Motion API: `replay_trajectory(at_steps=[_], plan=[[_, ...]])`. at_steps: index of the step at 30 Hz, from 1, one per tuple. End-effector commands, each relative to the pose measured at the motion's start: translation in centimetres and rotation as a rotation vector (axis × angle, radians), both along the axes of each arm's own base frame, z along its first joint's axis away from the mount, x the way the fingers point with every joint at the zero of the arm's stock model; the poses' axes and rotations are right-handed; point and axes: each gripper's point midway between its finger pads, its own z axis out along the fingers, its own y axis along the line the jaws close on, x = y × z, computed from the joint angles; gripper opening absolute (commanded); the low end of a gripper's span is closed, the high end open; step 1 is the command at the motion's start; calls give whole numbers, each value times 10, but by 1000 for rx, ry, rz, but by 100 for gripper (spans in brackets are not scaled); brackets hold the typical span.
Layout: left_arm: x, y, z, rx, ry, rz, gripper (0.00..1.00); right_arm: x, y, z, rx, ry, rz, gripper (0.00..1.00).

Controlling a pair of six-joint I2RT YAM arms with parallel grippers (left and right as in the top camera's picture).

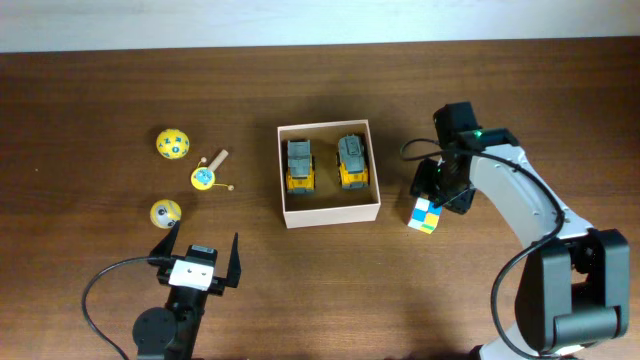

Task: Pack container
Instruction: 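Close the right gripper on the colourful cube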

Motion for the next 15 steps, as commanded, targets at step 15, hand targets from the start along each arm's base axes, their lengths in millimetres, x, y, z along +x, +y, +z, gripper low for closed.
replay_trajectory(at_steps=[15], plan=[[1,2,-3,16,4,9,99,-22,8,-44,-32,16,71,63]])
